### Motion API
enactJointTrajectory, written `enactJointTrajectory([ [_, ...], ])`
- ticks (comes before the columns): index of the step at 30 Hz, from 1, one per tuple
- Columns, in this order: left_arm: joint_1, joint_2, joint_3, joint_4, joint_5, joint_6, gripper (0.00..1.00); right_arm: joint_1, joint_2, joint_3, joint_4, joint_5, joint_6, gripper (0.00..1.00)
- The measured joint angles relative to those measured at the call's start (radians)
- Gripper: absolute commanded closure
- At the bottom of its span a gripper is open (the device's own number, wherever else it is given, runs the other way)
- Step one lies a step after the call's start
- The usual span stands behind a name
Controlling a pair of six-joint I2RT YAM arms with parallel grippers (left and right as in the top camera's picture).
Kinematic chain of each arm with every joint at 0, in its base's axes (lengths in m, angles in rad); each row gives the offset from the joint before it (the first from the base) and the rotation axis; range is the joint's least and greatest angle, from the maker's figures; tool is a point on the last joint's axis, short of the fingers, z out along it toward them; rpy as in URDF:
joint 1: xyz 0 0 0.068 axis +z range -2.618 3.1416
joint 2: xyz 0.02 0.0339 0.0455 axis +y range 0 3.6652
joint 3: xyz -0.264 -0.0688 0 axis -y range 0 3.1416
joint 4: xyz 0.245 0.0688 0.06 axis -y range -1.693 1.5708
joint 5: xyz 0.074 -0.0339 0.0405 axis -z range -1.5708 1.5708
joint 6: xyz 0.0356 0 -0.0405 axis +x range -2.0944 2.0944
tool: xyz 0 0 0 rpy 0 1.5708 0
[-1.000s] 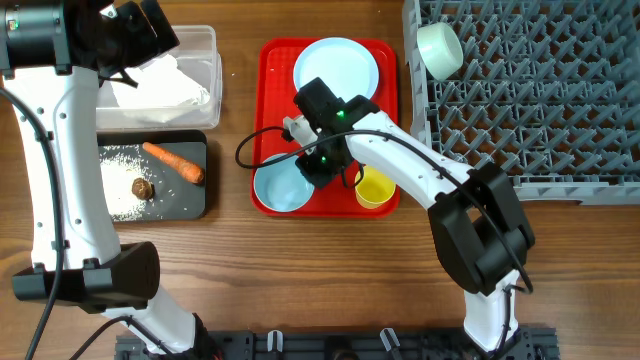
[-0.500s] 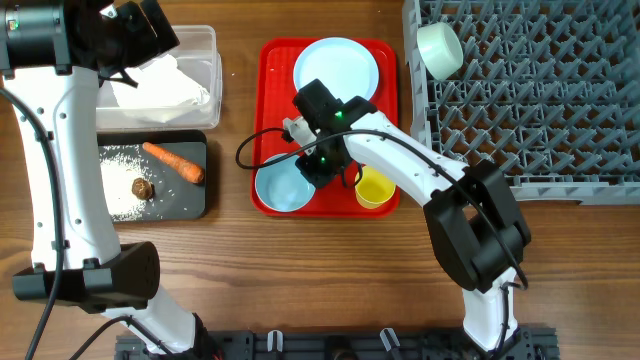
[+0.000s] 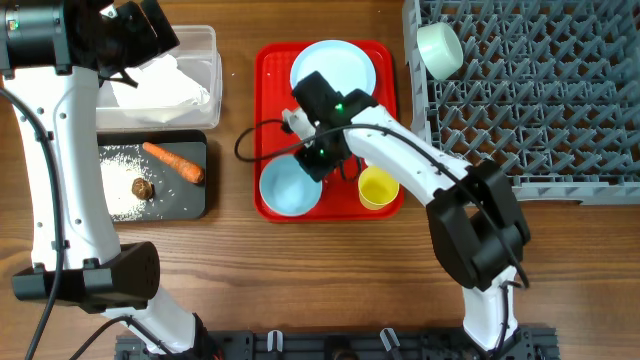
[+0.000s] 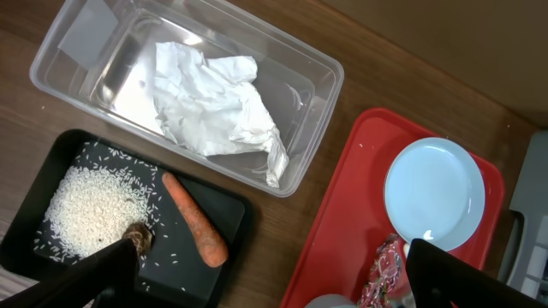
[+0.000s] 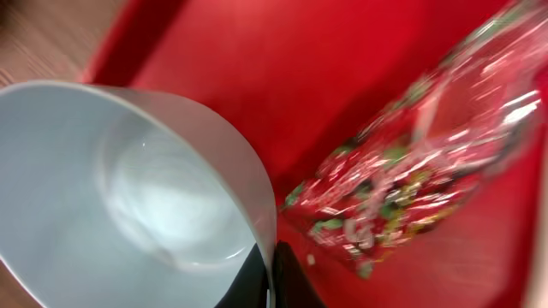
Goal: Sort waste into correct bins and load items into the dishwasher rack
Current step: 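Lift the blue bowl and carry it to the dish rack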
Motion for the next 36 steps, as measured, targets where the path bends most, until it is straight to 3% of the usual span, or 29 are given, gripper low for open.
enactJointTrajectory([
  [6, 0.0, 0.0, 0.0, 0.0, 0.0, 0.0, 0.0, -0.042, -0.12, 0.142, 0.005, 0.098, 0.023, 0.96],
  [13, 0.0, 0.0, 0.0, 0.0, 0.0, 0.0, 0.0, -0.122, -0.34, 0.202, -0.006, 0.615, 0.104, 0.96],
  [16, 0.0, 0.0, 0.0, 0.0, 0.0, 0.0, 0.0, -0.161, -0.341, 0.201, -0.026, 0.853, 0.12, 0.96],
  [21, 0.0, 0.0, 0.0, 0.0, 0.0, 0.0, 0.0, -0.242, -0.331, 0.169, -0.014, 1.044, 0.144, 0.96],
  [30, 0.0, 0.0, 0.0, 0.0, 0.0, 0.0, 0.0, -0.419, -0.33, 0.102, 0.095, 1.118, 0.231, 0.96],
  [36, 0.0, 0.0, 0.0, 0.0, 0.0, 0.0, 0.0, -0.545, -0.287, 0.1, 0.403, 1.023, 0.174, 0.96],
])
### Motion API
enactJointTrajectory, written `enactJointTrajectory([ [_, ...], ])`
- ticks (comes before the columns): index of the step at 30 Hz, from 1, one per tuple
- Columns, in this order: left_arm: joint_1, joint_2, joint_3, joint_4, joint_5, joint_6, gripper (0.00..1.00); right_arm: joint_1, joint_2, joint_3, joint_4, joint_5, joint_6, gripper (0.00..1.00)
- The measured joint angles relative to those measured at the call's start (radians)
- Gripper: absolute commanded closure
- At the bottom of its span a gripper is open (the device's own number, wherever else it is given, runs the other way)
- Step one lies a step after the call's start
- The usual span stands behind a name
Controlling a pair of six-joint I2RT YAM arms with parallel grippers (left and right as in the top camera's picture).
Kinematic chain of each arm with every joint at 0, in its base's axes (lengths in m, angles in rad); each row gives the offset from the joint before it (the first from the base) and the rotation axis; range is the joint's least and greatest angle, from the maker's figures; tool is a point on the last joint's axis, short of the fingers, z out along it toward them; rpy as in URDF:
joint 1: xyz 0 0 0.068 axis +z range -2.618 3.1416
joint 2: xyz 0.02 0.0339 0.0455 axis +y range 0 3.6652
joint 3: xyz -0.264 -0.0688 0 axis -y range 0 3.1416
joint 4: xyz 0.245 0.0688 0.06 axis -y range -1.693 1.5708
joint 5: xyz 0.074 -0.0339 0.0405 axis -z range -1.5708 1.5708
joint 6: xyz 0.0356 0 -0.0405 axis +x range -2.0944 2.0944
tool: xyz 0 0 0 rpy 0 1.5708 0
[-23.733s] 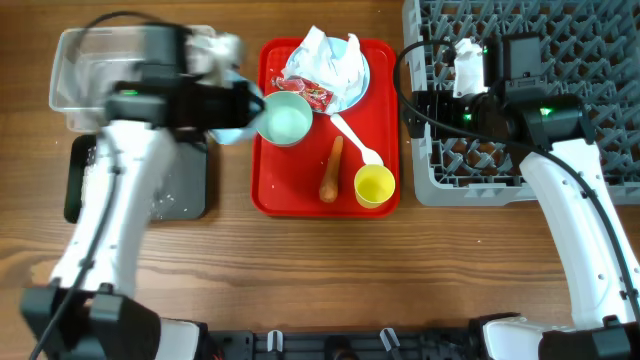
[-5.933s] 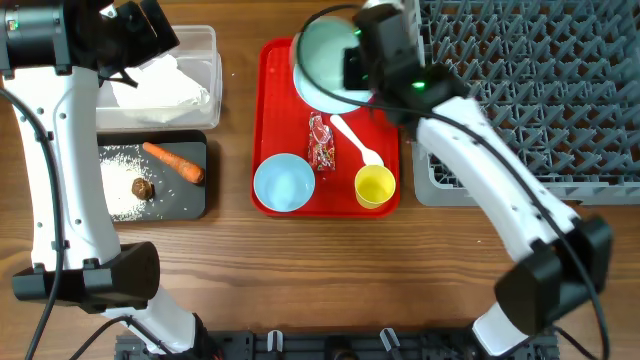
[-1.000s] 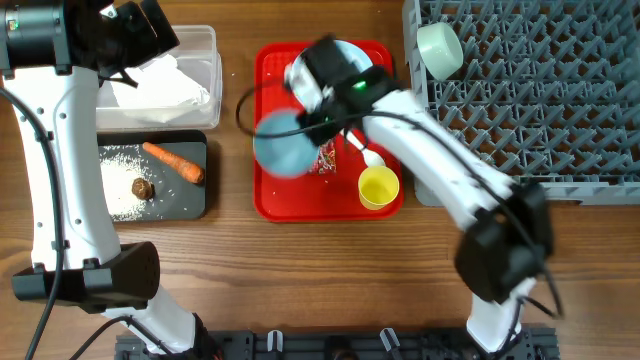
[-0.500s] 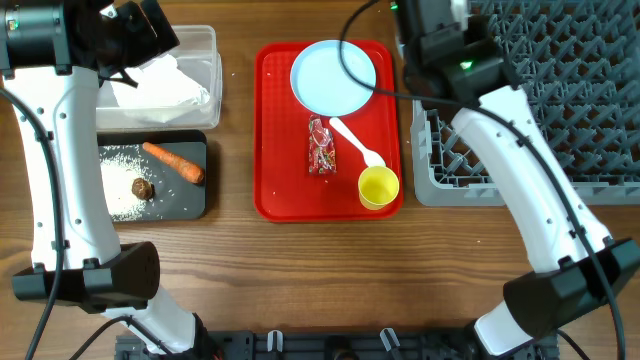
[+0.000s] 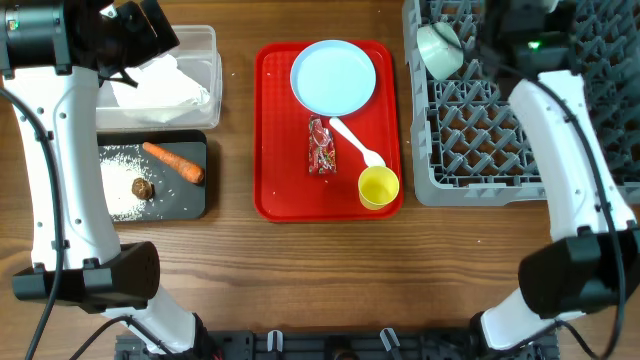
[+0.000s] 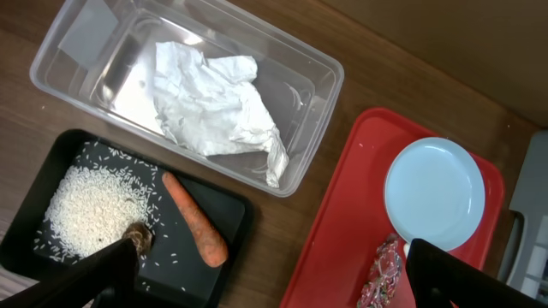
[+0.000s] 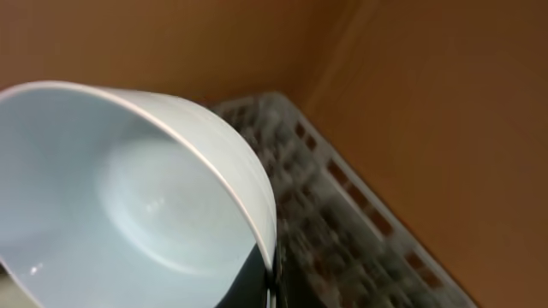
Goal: Sort waste into correct bins and load items into the dishwasher rack
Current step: 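Lift the blue bowl and carry it to the dish rack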
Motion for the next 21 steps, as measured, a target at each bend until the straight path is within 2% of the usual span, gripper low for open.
enactJointTrajectory([
  [5, 0.0, 0.0, 0.0, 0.0, 0.0, 0.0, 0.0, -0.063, 0.103, 0.0, 0.266, -0.059, -0.21, 0.96],
  [13, 0.0, 0.0, 0.0, 0.0, 0.0, 0.0, 0.0, -0.085, 0.307, -0.001, 0.459, -0.116, -0.603, 0.95],
  [21, 0.0, 0.0, 0.0, 0.001, 0.0, 0.0, 0.0, -0.098, 0.41, -0.004, 0.718, -0.14, -0.793, 0.96],
])
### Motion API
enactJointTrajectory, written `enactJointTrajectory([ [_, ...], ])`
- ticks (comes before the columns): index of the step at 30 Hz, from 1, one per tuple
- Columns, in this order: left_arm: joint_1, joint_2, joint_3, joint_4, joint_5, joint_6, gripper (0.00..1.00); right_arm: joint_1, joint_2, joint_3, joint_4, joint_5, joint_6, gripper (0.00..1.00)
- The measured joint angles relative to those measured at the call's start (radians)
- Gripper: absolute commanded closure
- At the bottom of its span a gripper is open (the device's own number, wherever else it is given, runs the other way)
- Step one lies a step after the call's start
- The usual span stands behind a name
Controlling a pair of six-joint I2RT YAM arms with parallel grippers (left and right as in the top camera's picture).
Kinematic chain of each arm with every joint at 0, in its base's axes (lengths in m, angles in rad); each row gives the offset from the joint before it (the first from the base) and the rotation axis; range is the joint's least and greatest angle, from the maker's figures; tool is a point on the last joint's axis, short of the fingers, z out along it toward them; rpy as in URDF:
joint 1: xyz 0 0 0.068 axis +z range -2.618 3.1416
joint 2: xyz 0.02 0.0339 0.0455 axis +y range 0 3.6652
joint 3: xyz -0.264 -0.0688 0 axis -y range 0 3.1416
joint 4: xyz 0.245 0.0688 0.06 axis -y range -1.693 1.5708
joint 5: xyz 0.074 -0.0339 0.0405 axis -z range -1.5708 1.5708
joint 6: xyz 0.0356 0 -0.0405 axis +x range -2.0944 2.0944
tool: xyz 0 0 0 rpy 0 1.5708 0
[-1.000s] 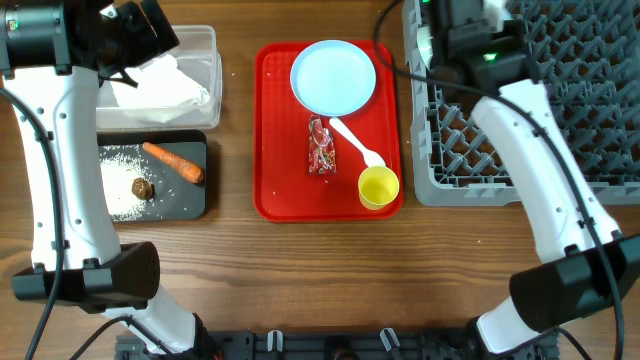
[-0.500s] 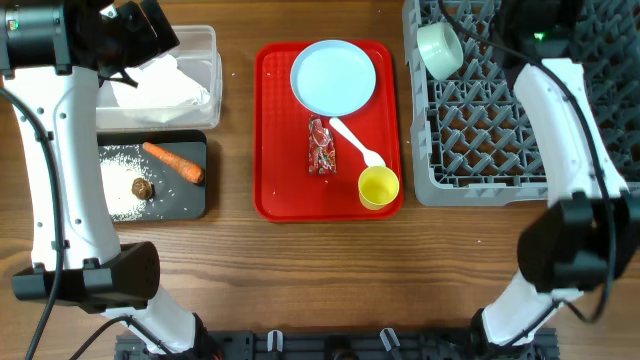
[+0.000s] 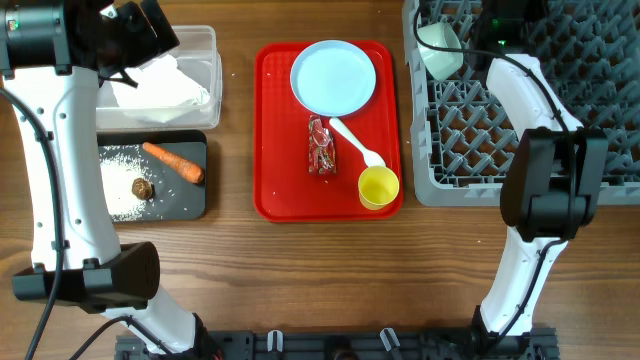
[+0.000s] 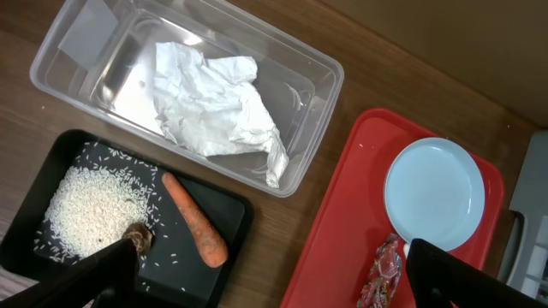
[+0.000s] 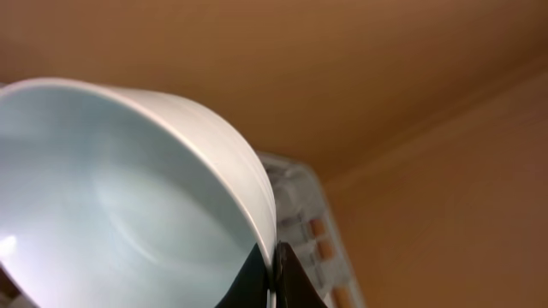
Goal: Sort waste into correct bins and load items into the dishwasher rack
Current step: 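Lift the blue bowl and carry it to the dish rack, then lower the blue bowl into the rack slots and release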
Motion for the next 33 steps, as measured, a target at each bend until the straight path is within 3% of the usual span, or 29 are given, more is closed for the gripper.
enactJointTrajectory([
  [9, 0.0, 0.0, 0.0, 0.0, 0.0, 0.0, 0.0, -0.053, 0.055, 0.0, 0.065, -0.139, -0.226, 0.96],
  [24, 0.0, 0.0, 0.0, 0.0, 0.0, 0.0, 0.0, -0.037, 0.081, 0.011, 0.04, -0.122, -0.262, 0.93],
  [28, 0.0, 0.0, 0.0, 0.0, 0.0, 0.0, 0.0, -0.016, 0.073, 0.032, -0.074, -0.077, -0.267, 0.81],
  [30, 0.0, 0.0, 0.0, 0.0, 0.0, 0.0, 0.0, -0.006, 0.065, 0.035, -0.14, -0.057, -0.272, 0.48],
  [33, 0.0, 0.0, 0.0, -0.001, 0.0, 0.0, 0.0, 0.011, 0.064, 0.035, -0.227, -0.043, -0.27, 0.26],
])
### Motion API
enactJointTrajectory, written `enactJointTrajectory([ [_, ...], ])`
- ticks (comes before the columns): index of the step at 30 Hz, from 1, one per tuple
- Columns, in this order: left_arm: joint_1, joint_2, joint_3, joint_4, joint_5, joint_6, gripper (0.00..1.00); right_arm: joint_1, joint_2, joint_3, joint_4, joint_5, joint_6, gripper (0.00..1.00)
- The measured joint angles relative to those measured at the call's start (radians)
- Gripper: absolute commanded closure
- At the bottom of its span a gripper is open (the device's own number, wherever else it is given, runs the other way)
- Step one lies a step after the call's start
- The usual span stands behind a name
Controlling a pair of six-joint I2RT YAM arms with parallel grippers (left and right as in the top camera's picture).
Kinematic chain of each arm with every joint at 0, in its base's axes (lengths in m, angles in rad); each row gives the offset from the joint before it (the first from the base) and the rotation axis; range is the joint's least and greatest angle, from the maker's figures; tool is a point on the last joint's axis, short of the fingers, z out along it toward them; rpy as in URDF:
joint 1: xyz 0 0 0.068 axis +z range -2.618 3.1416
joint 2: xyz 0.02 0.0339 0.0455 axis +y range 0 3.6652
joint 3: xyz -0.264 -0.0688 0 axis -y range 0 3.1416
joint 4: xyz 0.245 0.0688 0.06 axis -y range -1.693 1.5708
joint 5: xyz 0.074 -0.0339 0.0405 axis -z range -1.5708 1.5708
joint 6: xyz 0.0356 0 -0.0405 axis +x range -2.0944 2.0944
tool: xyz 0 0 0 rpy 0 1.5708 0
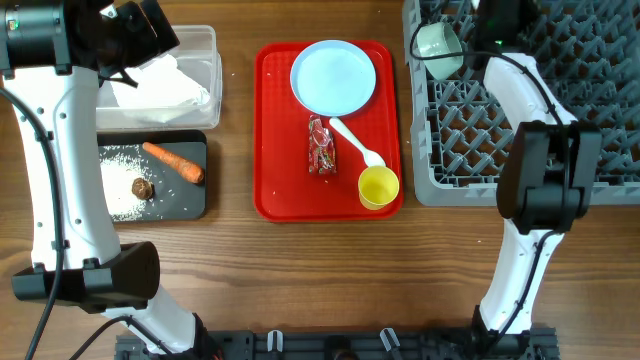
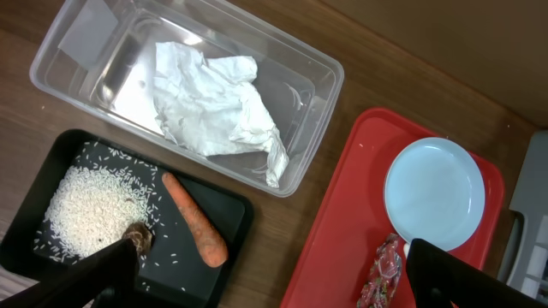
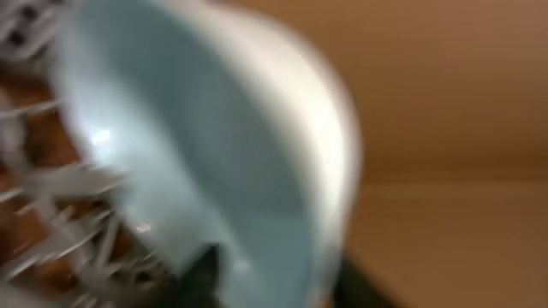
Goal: Sort waste into correct bins and load items into the dishwasher rack
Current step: 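Lower the blue bowl into the rack slots and release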
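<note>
The right wrist view is blurred. It shows a light-blue bowl (image 3: 223, 145) tipped on edge over the rack's tines. My right gripper (image 3: 278, 274) has its fingers apart on either side of the bowl's wall. Overhead, that gripper (image 1: 468, 30) is at the far left corner of the grey dishwasher rack (image 1: 560, 100), beside a pale round vessel (image 1: 437, 40). My left gripper (image 2: 274, 274) hangs open and holds nothing, high over the bins. On the red tray (image 1: 275, 130) lie a pale-blue plate (image 1: 333, 76), a red wrapper (image 1: 321, 146), a white spoon (image 1: 357, 143) and a yellow cup (image 1: 378, 187).
A clear bin (image 1: 205, 45) at the far left holds crumpled white paper (image 1: 160, 85). In front of it a black tray (image 1: 195, 205) carries rice, a carrot (image 1: 172, 162) and a small brown piece (image 1: 143, 187). The left arm's base stands at the front left.
My right gripper was shut on the bowl's rim. Its fingers now stand apart and the bowl is tipped against the rack's tines. The left arm and the tray's items have not moved.
At first my right gripper was shut on the bowl's rim on the red tray, next to the wrapper. Then it held the bowl over the rack's far left corner. Then it held it close to the rack's edge. Now the fingers are apart with the bowl on the tines.
</note>
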Motion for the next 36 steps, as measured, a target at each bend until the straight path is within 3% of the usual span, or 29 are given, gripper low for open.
enactJointTrajectory([
  [2, 0.0, 0.0, 0.0, 0.0, 0.0, 0.0, 0.0, 0.011, 0.003, -0.001, -0.037, 0.004, -0.008, 0.18],
  [4, 0.0, 0.0, 0.0, 0.0, 0.0, 0.0, 0.0, 0.022, 0.01, -0.008, -0.057, -0.011, -0.002, 0.0],
  [25, 0.0, 0.0, 0.0, 0.0, 0.0, 0.0, 0.0, 0.05, -0.004, -0.013, -0.068, -0.01, 0.044, 0.0],
  [36, 0.0, 0.0, 0.0, 0.0, 0.0, 0.0, 0.0, 0.064, -0.147, -0.021, -0.185, -0.123, 0.121, 0.0],
])
